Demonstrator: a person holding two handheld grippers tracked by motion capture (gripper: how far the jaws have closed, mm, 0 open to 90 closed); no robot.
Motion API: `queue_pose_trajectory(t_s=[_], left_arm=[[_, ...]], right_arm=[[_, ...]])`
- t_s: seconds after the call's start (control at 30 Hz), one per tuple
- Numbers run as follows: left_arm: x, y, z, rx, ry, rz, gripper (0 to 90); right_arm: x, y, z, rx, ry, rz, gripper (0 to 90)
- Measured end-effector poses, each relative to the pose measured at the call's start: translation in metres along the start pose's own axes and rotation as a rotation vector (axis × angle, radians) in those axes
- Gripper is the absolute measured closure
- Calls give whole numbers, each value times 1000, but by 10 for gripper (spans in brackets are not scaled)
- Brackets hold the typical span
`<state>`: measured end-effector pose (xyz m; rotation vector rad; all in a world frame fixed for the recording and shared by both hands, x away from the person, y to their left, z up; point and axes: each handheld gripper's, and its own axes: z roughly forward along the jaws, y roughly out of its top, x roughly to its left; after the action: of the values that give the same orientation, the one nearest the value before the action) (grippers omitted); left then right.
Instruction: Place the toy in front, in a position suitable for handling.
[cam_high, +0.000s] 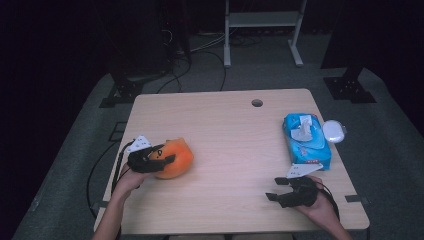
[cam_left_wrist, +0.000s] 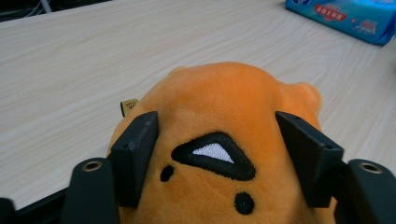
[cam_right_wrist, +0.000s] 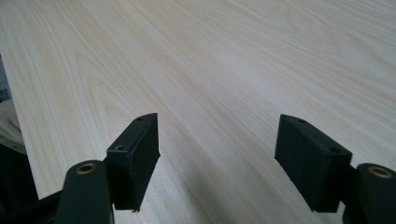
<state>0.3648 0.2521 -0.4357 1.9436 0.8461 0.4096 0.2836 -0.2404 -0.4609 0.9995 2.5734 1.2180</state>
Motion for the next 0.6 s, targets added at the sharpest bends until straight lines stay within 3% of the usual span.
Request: queue_pose_trajectory(t_s=[0.2, 0.6], left_arm=[[-2, 5, -1, 24, 25, 4, 406], [-6, 18, -8, -9, 22, 18, 489]], right_arm=[[0, 0, -1, -3, -4, -1, 292], [-1, -1, -2, -6, -4, -2, 292]])
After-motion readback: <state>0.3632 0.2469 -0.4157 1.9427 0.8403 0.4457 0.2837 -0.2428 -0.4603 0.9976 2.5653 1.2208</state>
